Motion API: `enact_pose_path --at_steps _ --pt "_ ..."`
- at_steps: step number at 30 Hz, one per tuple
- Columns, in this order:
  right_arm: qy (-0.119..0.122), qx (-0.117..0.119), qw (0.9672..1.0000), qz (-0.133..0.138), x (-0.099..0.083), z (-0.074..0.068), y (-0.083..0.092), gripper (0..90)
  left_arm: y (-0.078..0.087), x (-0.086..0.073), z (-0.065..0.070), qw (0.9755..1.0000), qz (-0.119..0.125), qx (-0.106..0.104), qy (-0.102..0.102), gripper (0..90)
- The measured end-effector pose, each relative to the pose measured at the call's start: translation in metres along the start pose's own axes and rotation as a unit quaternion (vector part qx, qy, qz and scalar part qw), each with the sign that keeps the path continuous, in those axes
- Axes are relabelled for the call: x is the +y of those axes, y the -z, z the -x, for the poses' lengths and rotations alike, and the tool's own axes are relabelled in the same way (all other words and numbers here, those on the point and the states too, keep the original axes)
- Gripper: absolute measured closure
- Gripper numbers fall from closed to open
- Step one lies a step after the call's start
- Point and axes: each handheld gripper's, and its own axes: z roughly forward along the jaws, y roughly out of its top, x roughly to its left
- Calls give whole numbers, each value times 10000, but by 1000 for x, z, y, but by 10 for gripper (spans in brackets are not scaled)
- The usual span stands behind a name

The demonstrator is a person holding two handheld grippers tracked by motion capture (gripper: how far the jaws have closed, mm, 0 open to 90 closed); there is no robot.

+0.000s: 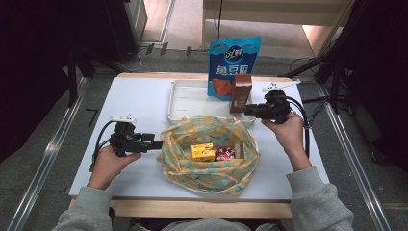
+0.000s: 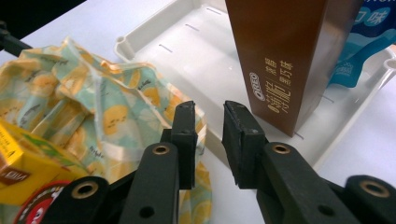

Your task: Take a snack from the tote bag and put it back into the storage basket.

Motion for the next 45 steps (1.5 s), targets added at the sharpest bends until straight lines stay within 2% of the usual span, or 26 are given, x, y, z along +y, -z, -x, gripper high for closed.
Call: enact_pose_path --at_steps 11,23,33,36,38,45 --pt "92 32 9999 -31 0 -12 15 755 1 0 0 10000 21 -3 -12 374" --pt "139 -10 9999 -24 2 -13 12 757 2 -1 0 10000 24 28 4 375" --pt "280 -175 9994 46 17 -8 7 750 0 1 0 10000 22 -9 -14 375" --pt "277 -276 9992 -26 25 1 1 741 0 1 0 10000 31 -11 -10 374" --pt "270 -286 9992 32 28 5 -1 742 1 1 0 10000 40 -18 -9 374" --pt "254 -368 9990 42 32 12 -6 742 1 0 -1 10000 30 6 7 375"
